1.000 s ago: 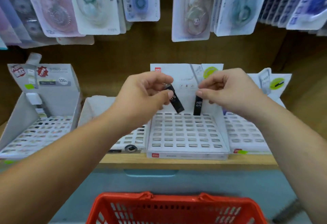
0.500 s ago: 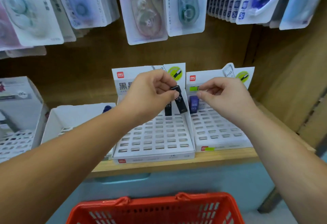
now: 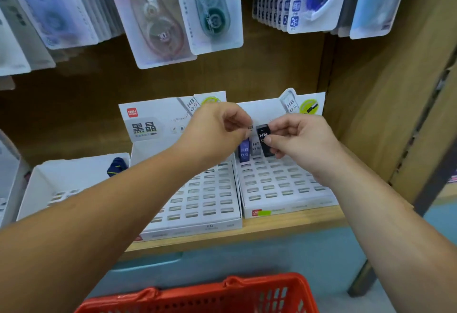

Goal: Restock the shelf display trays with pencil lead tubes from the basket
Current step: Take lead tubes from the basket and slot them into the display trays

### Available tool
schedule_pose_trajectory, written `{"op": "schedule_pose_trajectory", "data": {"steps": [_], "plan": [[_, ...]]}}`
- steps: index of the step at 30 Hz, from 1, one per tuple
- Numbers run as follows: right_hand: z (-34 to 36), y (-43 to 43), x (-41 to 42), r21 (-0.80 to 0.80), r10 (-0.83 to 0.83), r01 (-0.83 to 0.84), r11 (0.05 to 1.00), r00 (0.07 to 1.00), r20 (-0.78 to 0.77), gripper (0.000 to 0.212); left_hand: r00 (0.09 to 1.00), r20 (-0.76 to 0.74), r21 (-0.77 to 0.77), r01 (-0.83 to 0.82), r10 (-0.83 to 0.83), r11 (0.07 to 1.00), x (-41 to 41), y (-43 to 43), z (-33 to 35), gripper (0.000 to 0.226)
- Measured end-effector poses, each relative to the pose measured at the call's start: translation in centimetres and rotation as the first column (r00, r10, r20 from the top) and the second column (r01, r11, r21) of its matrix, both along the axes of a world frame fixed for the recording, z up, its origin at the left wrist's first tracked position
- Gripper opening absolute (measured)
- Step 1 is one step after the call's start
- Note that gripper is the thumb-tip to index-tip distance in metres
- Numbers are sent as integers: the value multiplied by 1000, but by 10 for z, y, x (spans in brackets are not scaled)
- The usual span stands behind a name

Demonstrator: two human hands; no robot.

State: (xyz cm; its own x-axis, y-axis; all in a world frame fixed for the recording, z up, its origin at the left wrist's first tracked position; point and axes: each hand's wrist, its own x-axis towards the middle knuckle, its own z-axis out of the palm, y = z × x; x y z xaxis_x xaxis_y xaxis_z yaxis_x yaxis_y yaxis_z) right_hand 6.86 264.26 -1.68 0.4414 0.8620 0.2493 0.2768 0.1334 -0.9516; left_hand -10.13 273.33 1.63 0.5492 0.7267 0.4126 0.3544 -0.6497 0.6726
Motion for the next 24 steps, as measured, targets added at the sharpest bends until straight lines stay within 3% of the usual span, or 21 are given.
{"op": "schedule_pose_trajectory", "data": {"steps": [3,8,15,24], "plan": [[-10,4,8,-12,-96,95,995,993,-73,20,995,-19,64,-101,102,993,-14,3,-12,15],[-17,8,12,1,-197,198,980,980,-37,20,986,-154,29,-60,64,998,-27,-8,-25,39],[-23,9,14,-20,-217,218,976,975,43,19,998,-56,-129,-1,-7,992,-36,-16,-46,56],[-14,19,14,-78,-133,175,982,916,377,14,999,-31,-186,38,-44,982,-37,-18,-54,56]]}}
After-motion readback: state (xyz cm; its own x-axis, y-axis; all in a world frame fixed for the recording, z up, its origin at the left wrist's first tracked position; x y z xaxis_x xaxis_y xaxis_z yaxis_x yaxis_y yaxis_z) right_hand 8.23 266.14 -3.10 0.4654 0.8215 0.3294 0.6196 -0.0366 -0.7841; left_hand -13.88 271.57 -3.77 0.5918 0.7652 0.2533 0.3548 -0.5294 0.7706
